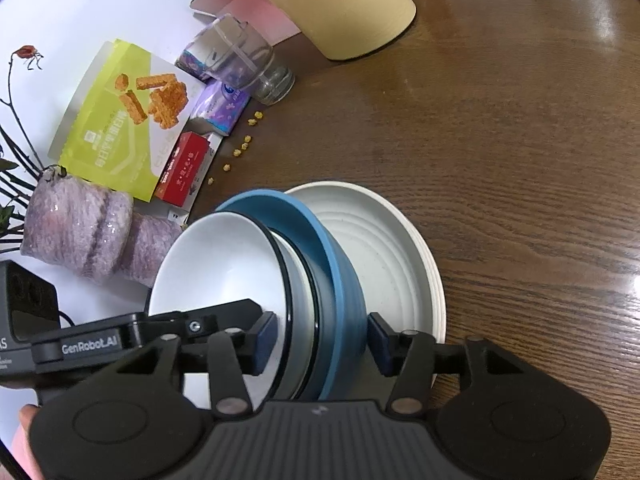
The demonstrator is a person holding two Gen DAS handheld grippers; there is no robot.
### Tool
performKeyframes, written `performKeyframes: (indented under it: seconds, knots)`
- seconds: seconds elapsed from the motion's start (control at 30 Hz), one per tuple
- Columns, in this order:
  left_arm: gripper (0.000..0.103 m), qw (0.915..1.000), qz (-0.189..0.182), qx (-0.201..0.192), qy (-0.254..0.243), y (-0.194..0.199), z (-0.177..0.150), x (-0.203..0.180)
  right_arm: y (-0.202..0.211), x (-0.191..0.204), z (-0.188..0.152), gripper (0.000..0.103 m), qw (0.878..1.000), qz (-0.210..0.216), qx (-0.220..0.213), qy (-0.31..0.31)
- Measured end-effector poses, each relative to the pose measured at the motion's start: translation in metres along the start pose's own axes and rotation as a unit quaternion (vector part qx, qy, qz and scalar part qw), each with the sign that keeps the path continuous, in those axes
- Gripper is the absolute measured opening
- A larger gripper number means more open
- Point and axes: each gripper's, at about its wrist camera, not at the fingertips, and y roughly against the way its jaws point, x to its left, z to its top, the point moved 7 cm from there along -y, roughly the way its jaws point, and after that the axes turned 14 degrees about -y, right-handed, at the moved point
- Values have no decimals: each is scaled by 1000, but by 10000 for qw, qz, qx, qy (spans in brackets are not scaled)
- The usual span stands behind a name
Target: Organize plates and bowls
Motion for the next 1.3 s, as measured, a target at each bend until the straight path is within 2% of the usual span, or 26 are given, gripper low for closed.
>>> performKeyframes:
  seconds: [0.1,0.2,0.3,0.5,0.57,0.7,0.93,1.0,1.13,1.3]
  knots:
    - [98,9999,95,-91,-72,7,0,-1,6,2,0,62,9999,-25,-89,53]
    - [103,9997,74,-215,-101,17,-2,-2,14,5,-2,73,9997,-49,-204,95]
    - [103,9994,102,-323,-102,26,-4,0,25,8,-4,86,9993,-47,-347,126]
    - [103,9983,183,-528,-134,44,-6,5,45,11,-13,92,9975,-141,-663,180]
    - [103,9979,228,-589,-164,50,-8,5,52,11,-18,103,9966,-208,-775,192]
    - [103,9968,315,-672,-304,62,-14,5,66,11,-31,103,9941,-292,-1027,214]
    - [103,9892,786,-1104,-565,94,-31,3,94,8,-59,103,9850,-654,-1558,345]
    - [103,9855,988,-1225,-638,102,-38,1,102,6,-68,103,9802,-823,-1750,423]
    - [103,9793,1164,-1481,-736,120,-56,-10,120,1,-90,103,9703,-1118,-2070,572]
    - [103,9658,1412,-1888,-1082,142,-88,-34,148,-7,-129,103,9509,-1468,-2606,801]
